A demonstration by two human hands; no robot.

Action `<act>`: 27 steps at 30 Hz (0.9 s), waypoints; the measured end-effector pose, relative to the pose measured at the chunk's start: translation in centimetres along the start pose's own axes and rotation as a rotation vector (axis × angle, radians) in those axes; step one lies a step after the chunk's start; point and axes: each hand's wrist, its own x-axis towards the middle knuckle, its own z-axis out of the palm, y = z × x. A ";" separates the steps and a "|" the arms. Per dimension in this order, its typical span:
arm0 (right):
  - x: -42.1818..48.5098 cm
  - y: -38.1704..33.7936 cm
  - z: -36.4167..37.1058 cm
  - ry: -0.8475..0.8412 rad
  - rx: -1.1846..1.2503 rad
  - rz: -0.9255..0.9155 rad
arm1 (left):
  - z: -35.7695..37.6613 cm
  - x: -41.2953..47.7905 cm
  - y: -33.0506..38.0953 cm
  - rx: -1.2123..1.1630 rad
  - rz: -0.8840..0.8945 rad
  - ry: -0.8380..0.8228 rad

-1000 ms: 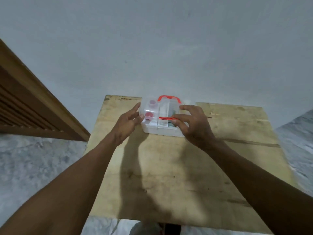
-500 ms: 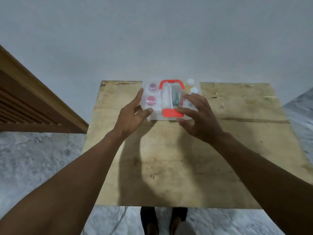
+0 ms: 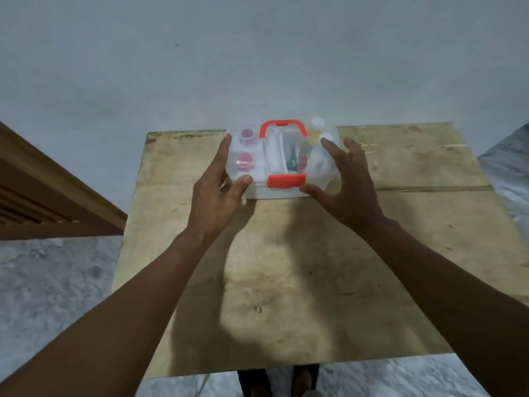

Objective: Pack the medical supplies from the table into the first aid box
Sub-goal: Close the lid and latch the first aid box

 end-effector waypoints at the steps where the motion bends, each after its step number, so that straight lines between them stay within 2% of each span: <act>1: -0.1 0.1 0.3 -0.017 0.037 -0.005 | 0.1 -0.1 0.0 0.000 0.018 0.000; 7: -0.5 0.2 1.6 0.097 0.173 -0.027 | 1.0 -0.1 -0.3 0.080 0.083 -0.028; 13: -0.8 -0.5 2.9 0.147 0.295 0.051 | 2.9 -0.4 -0.6 -0.024 0.076 0.039; 20: -0.7 -0.3 3.8 0.227 0.294 0.096 | 3.3 -0.2 -1.4 -0.032 0.072 0.083; 27: -0.8 -0.2 4.1 0.214 0.309 0.118 | 3.4 -0.2 -1.8 -0.014 0.064 0.105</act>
